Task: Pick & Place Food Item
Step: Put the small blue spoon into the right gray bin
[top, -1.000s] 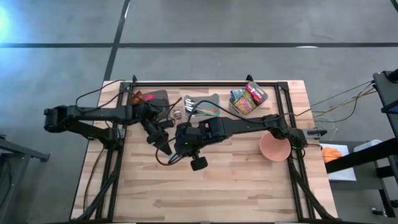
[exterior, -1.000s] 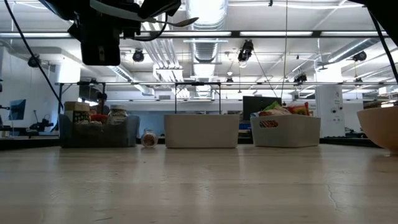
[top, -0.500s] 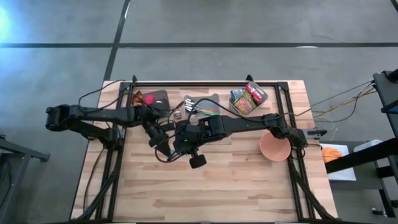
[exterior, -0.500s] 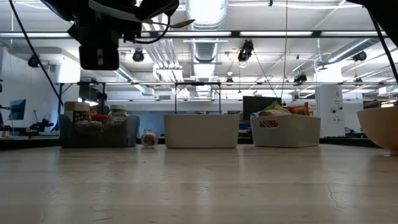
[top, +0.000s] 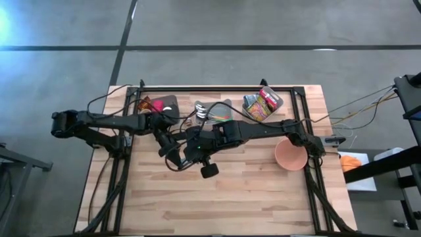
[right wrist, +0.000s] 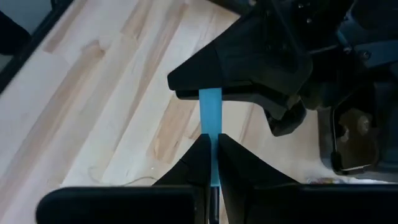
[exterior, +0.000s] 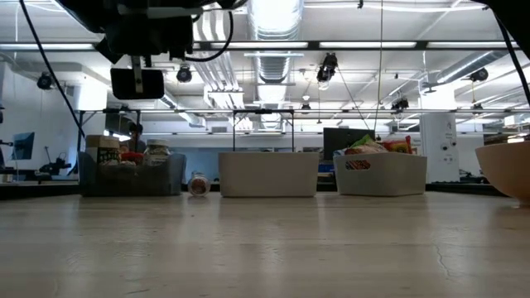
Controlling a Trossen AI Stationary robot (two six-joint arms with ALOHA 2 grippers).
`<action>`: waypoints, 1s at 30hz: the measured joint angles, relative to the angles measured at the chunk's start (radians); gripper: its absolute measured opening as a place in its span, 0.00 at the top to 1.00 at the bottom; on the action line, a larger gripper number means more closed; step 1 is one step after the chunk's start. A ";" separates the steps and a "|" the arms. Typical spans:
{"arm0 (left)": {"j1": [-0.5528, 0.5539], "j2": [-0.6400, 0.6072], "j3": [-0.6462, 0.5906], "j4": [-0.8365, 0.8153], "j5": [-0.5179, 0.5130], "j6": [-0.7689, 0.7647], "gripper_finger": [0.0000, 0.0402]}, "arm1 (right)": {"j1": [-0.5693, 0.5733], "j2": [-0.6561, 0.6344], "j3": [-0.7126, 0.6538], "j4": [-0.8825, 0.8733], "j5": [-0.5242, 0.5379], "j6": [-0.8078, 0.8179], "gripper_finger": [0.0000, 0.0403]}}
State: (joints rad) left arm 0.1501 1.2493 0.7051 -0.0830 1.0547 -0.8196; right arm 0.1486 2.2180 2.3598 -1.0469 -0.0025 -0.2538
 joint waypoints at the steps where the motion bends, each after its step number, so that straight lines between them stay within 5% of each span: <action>1: 0.000 -0.001 0.000 0.000 0.002 0.002 0.93 | 0.000 -0.001 0.001 0.003 -0.001 0.001 0.96; 14: 0.025 -0.007 0.006 0.032 -0.029 0.013 0.93 | -0.013 -0.053 -0.006 -0.003 0.116 0.235 0.94; 23: 0.057 -0.005 0.006 0.056 -0.092 0.010 0.93 | -0.025 -0.069 -0.006 0.022 0.117 0.357 0.60; 30: 0.140 -0.005 0.005 0.134 -0.251 0.004 0.93 | -0.012 -0.144 -0.006 0.129 0.423 0.461 0.43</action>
State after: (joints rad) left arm 0.2899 1.2446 0.7101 0.0512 0.8036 -0.8160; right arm 0.1362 2.0740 2.3543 -0.9181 0.4202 0.2072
